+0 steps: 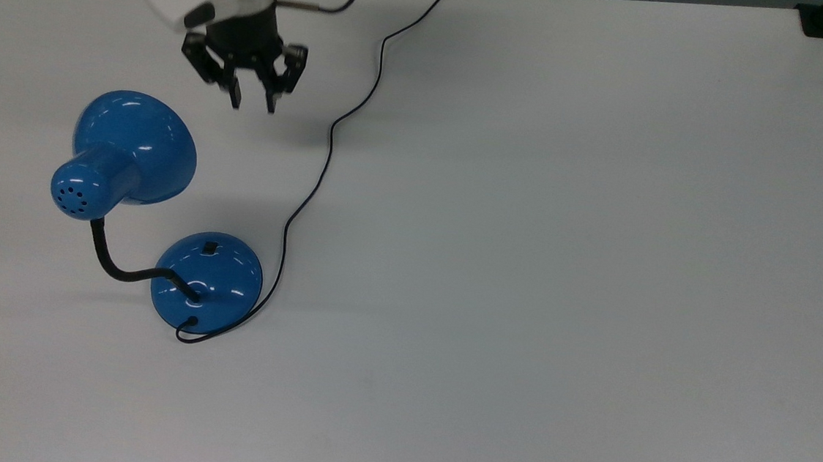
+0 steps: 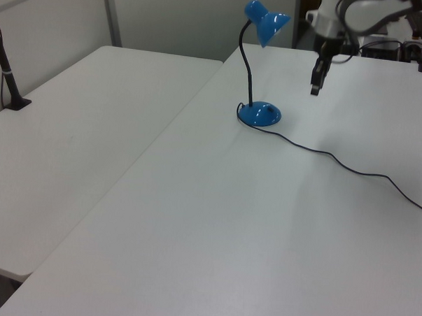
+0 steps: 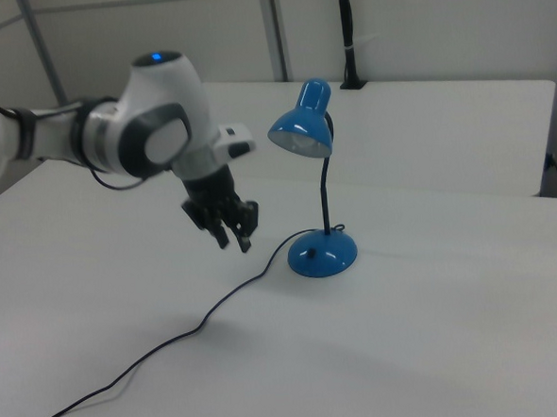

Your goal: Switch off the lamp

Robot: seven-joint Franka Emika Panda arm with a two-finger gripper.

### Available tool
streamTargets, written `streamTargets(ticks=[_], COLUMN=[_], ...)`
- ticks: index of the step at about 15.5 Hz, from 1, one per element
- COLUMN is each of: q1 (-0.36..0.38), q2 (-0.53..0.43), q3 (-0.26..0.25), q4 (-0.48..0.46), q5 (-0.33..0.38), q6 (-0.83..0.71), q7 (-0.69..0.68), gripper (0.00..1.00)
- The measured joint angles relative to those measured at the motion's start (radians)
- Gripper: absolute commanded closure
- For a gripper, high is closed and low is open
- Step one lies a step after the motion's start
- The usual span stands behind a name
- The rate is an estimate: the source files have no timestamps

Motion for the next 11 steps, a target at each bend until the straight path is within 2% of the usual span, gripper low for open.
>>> streamTargets(ticks=[2,6,11], q1=[0.009,0.024,0.024], q2=[-0.048,-0.071,-0.063], q3=[0.018,0.045,0.045], q4=[0.044,0.224,0.302], q5=[0.000,0.017,0.042], q6=[-0.108,-0.363,-0.390], q7=[0.023,0.096,0.100], gripper=[0.00,0.00,0.00])
